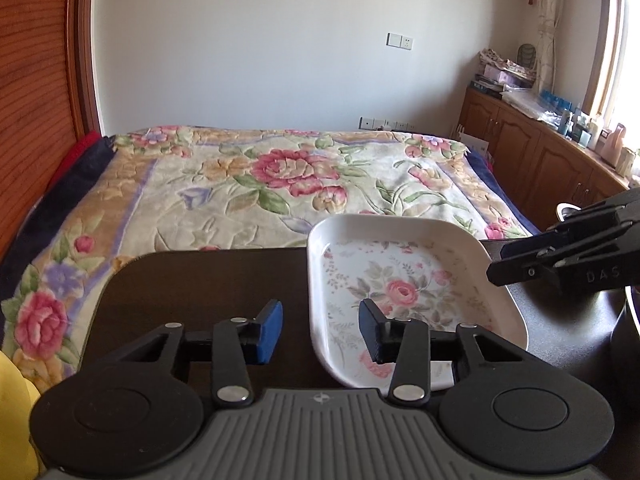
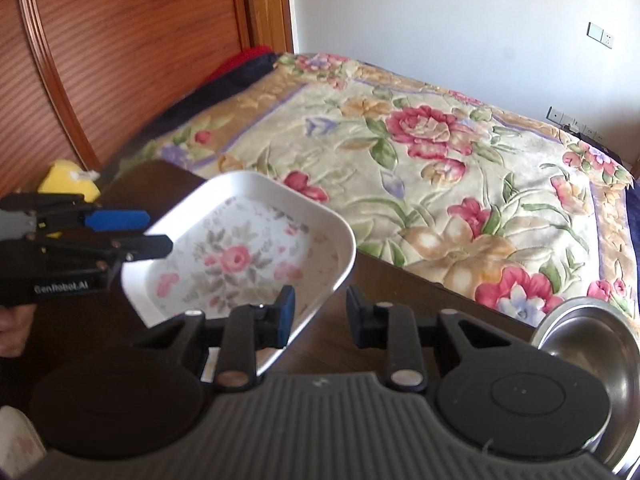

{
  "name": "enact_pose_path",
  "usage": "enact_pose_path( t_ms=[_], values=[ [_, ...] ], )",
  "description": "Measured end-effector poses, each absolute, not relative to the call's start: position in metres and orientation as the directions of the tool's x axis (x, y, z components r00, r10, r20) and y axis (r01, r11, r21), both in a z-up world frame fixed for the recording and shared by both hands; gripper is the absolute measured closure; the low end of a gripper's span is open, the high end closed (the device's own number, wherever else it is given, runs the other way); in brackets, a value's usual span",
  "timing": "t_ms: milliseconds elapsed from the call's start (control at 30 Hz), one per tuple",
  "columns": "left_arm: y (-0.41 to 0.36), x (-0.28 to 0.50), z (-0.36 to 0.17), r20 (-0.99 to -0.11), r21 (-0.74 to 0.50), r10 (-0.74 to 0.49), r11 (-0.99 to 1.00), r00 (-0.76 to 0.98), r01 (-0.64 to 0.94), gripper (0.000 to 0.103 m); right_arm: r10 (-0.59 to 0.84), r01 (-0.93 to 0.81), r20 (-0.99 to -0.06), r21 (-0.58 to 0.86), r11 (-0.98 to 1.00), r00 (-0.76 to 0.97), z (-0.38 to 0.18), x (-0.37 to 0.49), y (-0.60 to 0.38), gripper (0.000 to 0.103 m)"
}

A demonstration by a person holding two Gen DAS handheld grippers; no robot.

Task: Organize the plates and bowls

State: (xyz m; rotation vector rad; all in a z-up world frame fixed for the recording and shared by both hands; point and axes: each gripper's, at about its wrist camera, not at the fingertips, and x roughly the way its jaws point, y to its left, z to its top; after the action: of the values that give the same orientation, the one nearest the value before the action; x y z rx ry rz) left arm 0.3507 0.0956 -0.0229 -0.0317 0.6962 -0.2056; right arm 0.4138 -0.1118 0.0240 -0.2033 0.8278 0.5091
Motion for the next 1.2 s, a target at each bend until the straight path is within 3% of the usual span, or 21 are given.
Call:
enact_pose_path(
  t_ms=[467, 1200],
  values=[
    [0.096, 0.36, -0.032, -0.651, -0.123, -0.221, 0.975, 0.726, 0.186, 0.082, 0.345, -0.534, -0.792, 0.028, 0.845, 0.504, 0.016, 0.421, -0.105, 0.077],
    [0.097, 0.345, -0.024, -0.66, -0.155, -0.251, 0.968, 0.708, 0.199, 0.083, 0.371, -0.528, -0.78, 0.061, 0.847, 0.504, 0.017, 0.409, -0.11, 0.081]
  ],
)
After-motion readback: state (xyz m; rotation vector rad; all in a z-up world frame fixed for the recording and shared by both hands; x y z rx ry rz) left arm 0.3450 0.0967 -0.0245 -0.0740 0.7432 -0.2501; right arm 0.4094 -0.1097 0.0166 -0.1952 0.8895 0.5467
